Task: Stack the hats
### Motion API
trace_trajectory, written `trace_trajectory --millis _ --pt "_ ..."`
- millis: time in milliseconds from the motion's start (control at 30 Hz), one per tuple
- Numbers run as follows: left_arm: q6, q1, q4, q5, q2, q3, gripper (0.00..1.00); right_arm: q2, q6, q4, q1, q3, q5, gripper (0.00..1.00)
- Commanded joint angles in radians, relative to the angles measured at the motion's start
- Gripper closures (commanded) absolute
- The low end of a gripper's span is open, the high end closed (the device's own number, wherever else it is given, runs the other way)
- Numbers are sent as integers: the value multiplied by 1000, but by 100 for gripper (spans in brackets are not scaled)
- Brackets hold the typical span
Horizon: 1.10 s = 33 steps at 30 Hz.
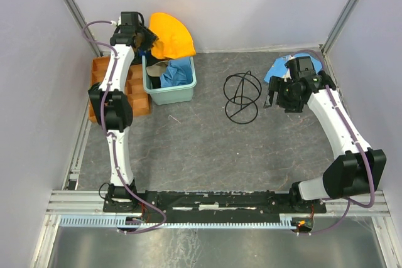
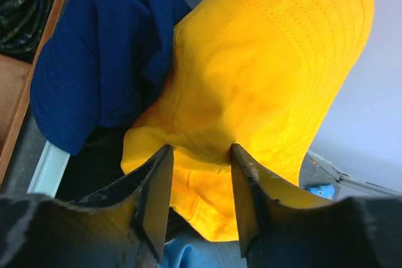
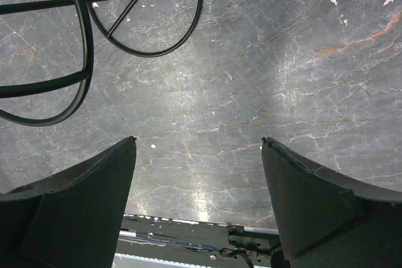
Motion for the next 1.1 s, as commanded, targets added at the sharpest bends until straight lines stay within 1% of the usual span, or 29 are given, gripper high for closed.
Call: trace_trajectory --millis 0,67,133,267,367,567,733,833,933,1000,1067 --pt "-45 2 85 -9 44 50 62 -29 -12 -16 -5 52 28 11" --pt "-46 2 89 0 52 52 80 -28 -11 -17 -6 54 29 11" --pt "-44 3 90 7 58 51 96 -27 -12 -19 -7 57 29 11" --pt "-21 3 91 38 50 52 97 -28 -17 -22 -6 66 38 11" --pt "-9 7 115 97 25 52 97 -38 -24 -24 -7 76 42 10" --pt "-27 30 121 149 -112 56 97 -78 -40 -21 -12 117 62 9" --pt "-68 36 90 158 -208 55 97 -93 -49 -36 -16 208 42 9" --pt "-103 41 92 183 -253 66 97 -94 -50 -32 -16 264 12 8" --pt "-154 46 94 249 -282 85 97 -110 -44 0 -16 299 -34 8" --pt "-183 45 81 298 -300 83 97 -124 -43 45 -16 309 -96 8" --pt "-206 35 77 363 -335 45 97 -138 -40 144 -18 305 -230 7"
